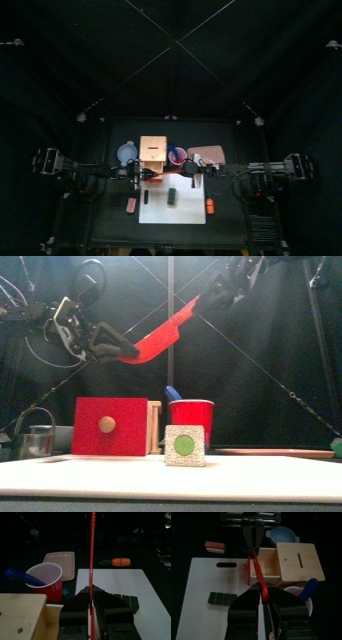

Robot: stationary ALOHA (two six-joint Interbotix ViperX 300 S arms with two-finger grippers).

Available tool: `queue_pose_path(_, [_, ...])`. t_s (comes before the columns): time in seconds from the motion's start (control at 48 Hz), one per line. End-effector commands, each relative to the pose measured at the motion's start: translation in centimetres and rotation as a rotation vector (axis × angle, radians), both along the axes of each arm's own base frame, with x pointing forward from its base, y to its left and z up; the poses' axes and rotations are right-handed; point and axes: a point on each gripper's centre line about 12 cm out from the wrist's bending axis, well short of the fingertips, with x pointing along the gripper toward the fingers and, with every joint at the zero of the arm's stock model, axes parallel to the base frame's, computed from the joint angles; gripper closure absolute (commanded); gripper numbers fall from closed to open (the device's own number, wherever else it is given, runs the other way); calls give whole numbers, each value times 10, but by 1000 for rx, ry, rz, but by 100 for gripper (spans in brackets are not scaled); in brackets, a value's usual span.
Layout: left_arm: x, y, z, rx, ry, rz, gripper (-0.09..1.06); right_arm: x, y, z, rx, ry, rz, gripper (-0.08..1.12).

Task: Place sushi on board then cut the sushi with the knife then place the pieces on the plate
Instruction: Cut the sushi into 4 pieces

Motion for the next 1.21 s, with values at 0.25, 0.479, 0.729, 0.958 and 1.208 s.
queue_pose_path(0.25, [1, 1, 16, -4, -31, 4, 59, -8, 3, -5, 17, 9, 2, 54])
queue_pose_path(0.479, [-5, -3, 18, 7, 12, -18, 59, -13, 8, -33, 131, 78, -18, 54])
queue_pose_path(0.729, [-8, -4, 20, 8, 43, -26, 59, -11, 12, -54, 190, 143, -34, 54])
queue_pose_path(0.958, [-9, -9, 18, 10, 54, -42, 59, -8, 14, -74, 201, 243, -46, 55])
queue_pose_path(1.208, [-7, -24, 11, 5, 73, -91, 59, 2, 24, -98, 338, 312, -80, 56])
